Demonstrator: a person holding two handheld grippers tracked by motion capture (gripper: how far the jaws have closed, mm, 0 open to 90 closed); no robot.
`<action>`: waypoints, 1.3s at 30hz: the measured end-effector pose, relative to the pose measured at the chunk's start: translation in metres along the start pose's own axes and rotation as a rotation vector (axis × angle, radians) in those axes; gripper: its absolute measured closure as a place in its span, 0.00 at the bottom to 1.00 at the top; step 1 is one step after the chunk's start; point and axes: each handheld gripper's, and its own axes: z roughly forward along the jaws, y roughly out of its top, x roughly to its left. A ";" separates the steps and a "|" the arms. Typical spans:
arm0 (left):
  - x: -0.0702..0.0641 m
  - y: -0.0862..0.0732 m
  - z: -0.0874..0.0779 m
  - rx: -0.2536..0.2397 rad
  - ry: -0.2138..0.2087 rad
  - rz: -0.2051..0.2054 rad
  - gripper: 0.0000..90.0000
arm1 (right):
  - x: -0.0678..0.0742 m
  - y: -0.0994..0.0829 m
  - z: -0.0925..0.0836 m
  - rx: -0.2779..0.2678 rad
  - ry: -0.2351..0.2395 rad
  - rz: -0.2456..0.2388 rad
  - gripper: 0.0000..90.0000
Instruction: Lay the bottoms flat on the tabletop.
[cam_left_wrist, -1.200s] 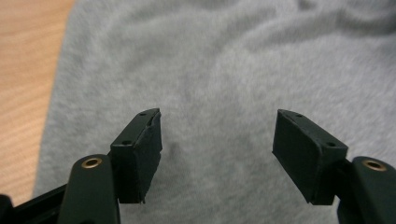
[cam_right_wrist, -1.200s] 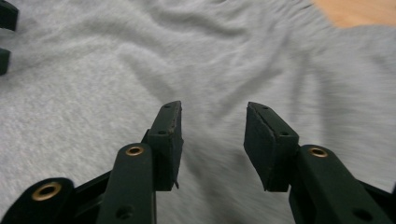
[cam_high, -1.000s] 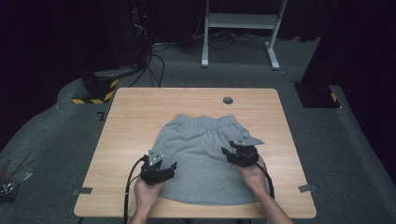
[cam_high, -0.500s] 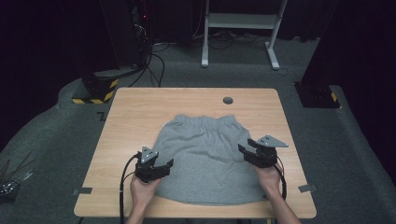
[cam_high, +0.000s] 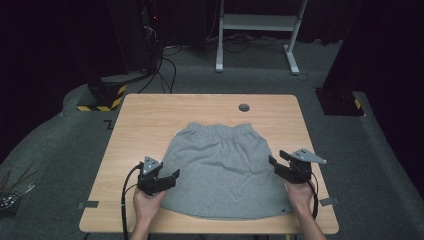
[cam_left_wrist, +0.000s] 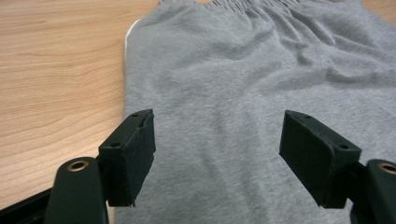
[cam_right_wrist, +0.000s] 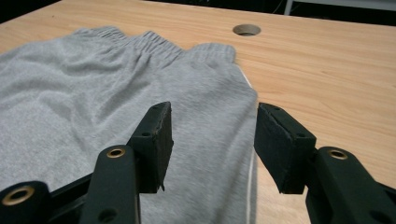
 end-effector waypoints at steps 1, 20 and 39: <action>0.002 0.000 0.000 -0.002 -0.001 -0.008 0.30 | -0.002 -0.001 -0.002 -0.003 -0.001 0.006 0.52; 0.033 -0.022 -0.008 0.025 0.101 -0.093 0.32 | -0.031 -0.030 -0.020 0.054 -0.079 0.058 0.52; 0.053 -0.043 -0.003 0.086 0.222 -0.099 0.32 | -0.041 -0.055 -0.009 0.234 -0.161 0.033 0.45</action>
